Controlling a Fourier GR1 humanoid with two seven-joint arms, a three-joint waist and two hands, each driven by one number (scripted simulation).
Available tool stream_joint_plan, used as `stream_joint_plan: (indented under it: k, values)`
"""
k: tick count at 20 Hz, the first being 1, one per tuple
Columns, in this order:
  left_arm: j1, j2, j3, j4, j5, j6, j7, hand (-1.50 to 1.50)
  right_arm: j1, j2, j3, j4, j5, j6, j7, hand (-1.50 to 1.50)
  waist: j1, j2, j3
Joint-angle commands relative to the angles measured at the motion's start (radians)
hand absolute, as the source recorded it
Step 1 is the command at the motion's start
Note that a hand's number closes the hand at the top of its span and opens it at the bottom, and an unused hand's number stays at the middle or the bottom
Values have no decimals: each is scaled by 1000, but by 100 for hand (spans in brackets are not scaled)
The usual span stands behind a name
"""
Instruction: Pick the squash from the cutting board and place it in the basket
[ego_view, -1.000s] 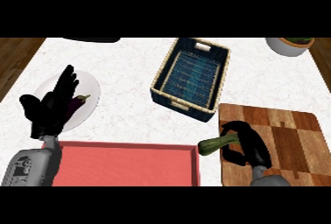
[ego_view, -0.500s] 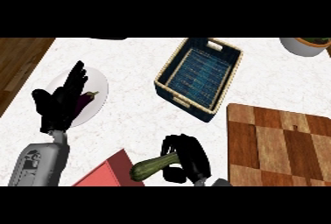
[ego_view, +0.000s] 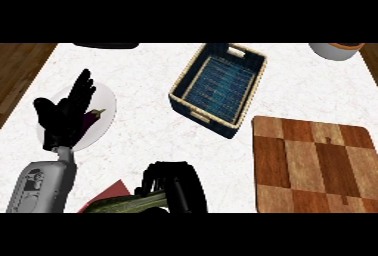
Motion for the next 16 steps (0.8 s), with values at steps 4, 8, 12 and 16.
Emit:
stream_joint_plan:
  k: [4,8,12,16]
  values:
    - [-6,15,28,-9,11,8,26,0,-323,1,54,-23,74,-130,386,150,-35,-12,-4]
    - [41,3,7,4,-9,6,-20,0,-496,1,-40,-22,76,-149,546,150,-31,-13,-4]
    - [22,25,11,-7,3,-19,-4,0,-645,1,-120,81,62,-223,629,150,-15,-8,-4]
    - [20,32,36,32,17,-25,-31,0,-847,1,-170,211,51,-193,725,150,-26,-3,-4]
